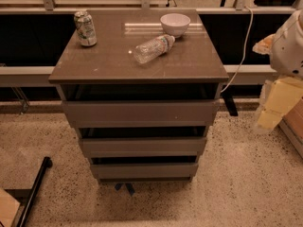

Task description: Open middle drawer

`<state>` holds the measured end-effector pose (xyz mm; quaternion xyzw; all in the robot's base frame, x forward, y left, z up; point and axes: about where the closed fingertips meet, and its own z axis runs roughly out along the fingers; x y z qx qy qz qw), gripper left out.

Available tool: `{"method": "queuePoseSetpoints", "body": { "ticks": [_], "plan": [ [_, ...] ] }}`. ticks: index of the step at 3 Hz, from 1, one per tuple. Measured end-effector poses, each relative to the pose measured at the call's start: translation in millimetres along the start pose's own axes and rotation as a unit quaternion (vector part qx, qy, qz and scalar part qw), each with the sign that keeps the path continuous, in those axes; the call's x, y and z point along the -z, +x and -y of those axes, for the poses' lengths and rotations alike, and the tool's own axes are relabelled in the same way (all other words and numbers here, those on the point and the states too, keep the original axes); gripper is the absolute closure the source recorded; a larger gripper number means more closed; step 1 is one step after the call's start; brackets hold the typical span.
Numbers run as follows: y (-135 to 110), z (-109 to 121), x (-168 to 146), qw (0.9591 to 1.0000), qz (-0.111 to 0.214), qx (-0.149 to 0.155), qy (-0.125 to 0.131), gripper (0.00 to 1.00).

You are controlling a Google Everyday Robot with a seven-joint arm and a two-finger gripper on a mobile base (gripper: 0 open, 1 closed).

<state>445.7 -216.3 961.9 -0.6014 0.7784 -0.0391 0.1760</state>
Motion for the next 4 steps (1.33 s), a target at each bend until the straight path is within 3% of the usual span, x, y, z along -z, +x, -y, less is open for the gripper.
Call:
{"method": "queuePoseSetpoints", "body": {
  "ticks": [1, 2, 3, 4],
  "plan": [
    [2.3, 10.1, -27.6, 0.9993, 0.032, -0.002, 0.020, 0.00],
    [6.1, 23.0, -54.8, 0.9987, 0.049, -0.005, 0.014, 0.00],
    [6.8, 23.7, -59.9, 0.9987, 0.050, -0.006, 0.010, 0.00],
    [1.5, 8.0, -89.6, 0.9984, 0.055, -0.003, -0.014, 0.00]
  ]
}}
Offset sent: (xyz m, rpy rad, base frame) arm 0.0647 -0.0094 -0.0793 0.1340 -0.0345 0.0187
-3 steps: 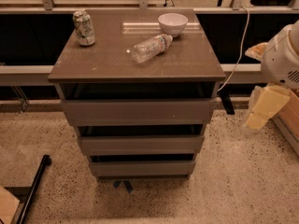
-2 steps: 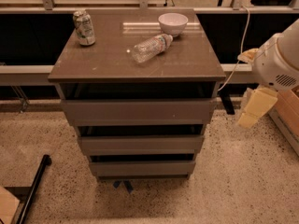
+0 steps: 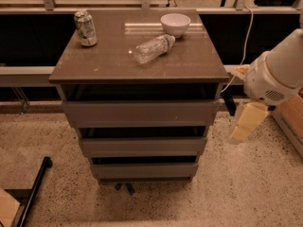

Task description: Open middle drawer

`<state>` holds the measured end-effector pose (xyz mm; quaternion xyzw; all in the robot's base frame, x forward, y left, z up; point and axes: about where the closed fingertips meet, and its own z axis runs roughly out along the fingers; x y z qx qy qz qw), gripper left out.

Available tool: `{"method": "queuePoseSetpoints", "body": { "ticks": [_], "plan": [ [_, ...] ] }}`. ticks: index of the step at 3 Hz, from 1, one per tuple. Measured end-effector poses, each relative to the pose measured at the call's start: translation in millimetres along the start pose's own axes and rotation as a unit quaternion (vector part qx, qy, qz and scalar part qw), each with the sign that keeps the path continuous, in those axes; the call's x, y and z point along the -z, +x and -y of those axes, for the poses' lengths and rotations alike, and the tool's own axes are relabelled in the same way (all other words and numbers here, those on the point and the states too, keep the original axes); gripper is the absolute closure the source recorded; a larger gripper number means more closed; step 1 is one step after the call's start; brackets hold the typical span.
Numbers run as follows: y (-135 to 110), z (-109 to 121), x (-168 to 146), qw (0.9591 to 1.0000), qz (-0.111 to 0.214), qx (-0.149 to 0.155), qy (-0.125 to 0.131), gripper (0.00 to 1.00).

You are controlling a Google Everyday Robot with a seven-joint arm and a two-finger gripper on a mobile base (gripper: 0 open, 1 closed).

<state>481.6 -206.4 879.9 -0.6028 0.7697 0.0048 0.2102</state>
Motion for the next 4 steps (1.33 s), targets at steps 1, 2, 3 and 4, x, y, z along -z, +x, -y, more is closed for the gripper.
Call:
{"method": "queuePoseSetpoints", "body": {
  "ticks": [1, 2, 3, 4],
  "plan": [
    [0.8, -17.2, -50.5, 0.9994, 0.020, 0.013, -0.025, 0.00],
    [8.2, -27.9, -104.3, 0.9971, 0.058, 0.018, -0.045, 0.00],
    [9.0, -26.6, -109.6, 0.9969, 0.061, 0.019, -0.046, 0.00],
    [13.5, -32.0, -128.3, 0.9977, 0.056, 0.006, -0.039, 0.00]
  ]
}}
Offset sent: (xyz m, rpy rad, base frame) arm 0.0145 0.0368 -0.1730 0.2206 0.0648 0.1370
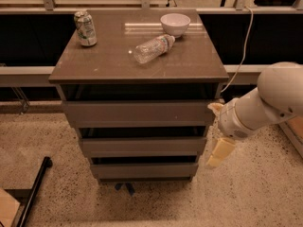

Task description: Open middle drawer

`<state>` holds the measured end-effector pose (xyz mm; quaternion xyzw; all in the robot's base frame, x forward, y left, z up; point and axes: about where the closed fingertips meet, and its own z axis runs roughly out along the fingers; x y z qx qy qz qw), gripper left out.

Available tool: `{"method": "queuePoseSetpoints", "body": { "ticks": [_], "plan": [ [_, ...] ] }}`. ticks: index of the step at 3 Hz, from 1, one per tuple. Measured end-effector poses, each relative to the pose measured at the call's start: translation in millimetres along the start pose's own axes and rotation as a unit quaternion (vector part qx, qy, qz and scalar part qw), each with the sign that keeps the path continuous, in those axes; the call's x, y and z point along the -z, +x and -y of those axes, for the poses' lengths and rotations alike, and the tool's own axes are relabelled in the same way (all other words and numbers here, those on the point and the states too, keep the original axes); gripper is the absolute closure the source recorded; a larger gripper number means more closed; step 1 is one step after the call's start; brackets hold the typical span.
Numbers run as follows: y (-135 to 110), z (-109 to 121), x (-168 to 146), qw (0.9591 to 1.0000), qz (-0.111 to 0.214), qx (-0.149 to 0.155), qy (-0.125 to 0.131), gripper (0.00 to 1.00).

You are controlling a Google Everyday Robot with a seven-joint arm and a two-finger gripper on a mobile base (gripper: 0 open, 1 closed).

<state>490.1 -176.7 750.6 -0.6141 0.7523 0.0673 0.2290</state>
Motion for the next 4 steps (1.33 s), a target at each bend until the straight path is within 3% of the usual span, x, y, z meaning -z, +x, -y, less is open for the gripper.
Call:
{"method": "queuePoseSetpoints", "body": {
  "ticks": [2, 3, 4],
  "plan": [
    [33.0, 5.8, -69.8, 0.9984, 0.037, -0.027, 0.034, 0.00],
    [33.2, 7.3, -71.9, 0.9982, 0.038, -0.028, 0.037, 0.00],
    [31.7, -4.1, -97.7, 0.9980, 0.046, -0.040, 0.017, 0.00]
  ]
}}
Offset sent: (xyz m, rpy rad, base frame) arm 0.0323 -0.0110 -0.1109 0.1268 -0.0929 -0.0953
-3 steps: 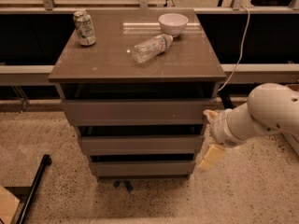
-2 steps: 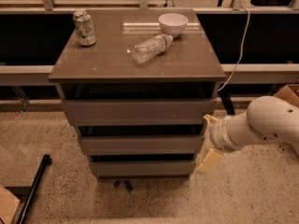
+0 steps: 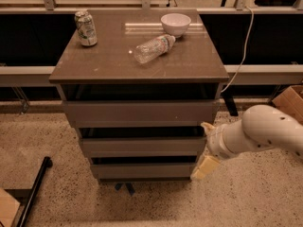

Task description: Open middle drawer

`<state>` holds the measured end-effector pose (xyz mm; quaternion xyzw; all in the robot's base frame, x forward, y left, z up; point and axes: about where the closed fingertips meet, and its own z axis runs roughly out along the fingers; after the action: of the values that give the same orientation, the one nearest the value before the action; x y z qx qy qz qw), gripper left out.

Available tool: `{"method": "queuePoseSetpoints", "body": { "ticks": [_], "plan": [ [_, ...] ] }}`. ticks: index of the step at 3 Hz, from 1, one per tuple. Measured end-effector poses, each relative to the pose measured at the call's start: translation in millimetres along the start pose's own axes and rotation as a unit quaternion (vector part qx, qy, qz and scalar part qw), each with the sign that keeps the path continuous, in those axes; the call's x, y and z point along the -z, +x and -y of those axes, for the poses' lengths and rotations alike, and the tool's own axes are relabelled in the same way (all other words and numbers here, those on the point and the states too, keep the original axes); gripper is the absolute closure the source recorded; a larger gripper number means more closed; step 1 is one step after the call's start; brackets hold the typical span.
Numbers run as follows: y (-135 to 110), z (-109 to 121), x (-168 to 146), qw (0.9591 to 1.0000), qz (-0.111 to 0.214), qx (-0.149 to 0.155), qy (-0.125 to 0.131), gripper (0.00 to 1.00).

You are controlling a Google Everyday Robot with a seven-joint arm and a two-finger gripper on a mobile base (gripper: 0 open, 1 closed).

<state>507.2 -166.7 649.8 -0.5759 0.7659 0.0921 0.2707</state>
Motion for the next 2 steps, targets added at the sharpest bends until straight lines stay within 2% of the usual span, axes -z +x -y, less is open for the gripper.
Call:
{"method": "queuePoseSetpoints", "body": {
  "ticks": [1, 2],
  "plan": [
    [-0.9, -3.2, -44.9, 0.9996, 0.027, -0.009, -0.006, 0.00],
    [5.1, 8.6, -92.7, 0.9983, 0.053, -0.020, -0.012, 0.00]
  ]
}}
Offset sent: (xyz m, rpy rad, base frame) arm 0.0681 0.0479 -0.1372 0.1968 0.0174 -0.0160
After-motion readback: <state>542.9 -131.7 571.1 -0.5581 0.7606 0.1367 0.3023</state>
